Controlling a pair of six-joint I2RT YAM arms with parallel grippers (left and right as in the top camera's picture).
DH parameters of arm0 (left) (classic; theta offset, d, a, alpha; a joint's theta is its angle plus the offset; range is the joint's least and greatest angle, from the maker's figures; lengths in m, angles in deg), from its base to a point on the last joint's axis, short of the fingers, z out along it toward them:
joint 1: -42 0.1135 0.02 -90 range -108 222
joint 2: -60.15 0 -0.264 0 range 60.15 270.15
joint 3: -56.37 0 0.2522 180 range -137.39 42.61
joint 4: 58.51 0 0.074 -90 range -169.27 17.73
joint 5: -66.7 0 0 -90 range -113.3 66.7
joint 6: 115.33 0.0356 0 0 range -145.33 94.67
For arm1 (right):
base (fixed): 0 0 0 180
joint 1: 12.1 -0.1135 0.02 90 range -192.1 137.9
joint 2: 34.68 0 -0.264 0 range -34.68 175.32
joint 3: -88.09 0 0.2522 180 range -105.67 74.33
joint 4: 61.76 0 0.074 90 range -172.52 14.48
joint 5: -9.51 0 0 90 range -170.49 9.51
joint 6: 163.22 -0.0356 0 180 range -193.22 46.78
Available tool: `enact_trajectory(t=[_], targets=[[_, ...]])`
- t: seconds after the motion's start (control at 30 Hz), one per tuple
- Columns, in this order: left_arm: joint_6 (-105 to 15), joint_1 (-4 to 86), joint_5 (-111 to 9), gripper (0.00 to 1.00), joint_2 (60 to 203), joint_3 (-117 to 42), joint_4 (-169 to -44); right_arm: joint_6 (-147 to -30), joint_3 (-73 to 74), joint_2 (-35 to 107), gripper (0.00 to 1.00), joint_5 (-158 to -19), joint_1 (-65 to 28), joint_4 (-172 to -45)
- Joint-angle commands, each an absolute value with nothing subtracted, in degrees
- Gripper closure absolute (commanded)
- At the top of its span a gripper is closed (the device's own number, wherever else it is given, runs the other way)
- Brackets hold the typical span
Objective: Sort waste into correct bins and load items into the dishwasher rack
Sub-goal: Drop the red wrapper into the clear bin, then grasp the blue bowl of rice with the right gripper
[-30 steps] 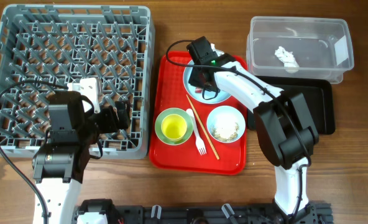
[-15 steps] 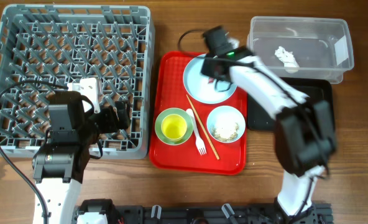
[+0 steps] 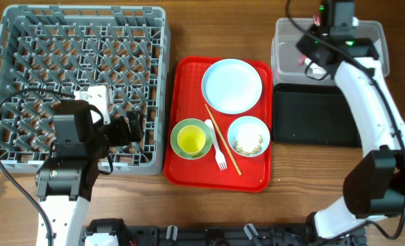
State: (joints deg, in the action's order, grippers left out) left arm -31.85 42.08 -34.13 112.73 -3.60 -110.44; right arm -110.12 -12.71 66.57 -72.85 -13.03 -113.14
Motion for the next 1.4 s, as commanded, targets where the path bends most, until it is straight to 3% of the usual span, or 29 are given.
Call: enact_trajectory(t=[0.0,0.2,0.43,0.73,1.03,1.37], targets=[[-32.2,42.2,-35.1,0.0,112.8,-4.5,-110.3,-102.5,-12.7,67.4,0.32,-78.1,-11.5,-109.6],[-32.2,42.2,-35.1,0.0,112.8,-4.5,-110.3,-95.5,-12.8,61.5,0.12,-86.1,-11.4,-112.1],[-32.2,42.2,-35.0,0.0,112.8,-4.5,-110.2,-91.2,-12.8,56.2,0.12,-93.0,-14.5,-127.9],[-32.2,42.2,-35.0,0.0,112.8,-4.5,-110.3,-93.9,-7.6,56.3,0.21,-89.4,-26.9,-139.8],[-32.2,42.2,-35.1,0.0,112.8,-4.5,-110.3,-102.0,5.2,58.4,0.32,-86.0,-39.4,-129.3],[-32.2,42.2,-35.0,0.0,112.8,-4.5,-110.7,-104.9,8.7,65.1,0.51,-84.5,-44.0,-124.3]])
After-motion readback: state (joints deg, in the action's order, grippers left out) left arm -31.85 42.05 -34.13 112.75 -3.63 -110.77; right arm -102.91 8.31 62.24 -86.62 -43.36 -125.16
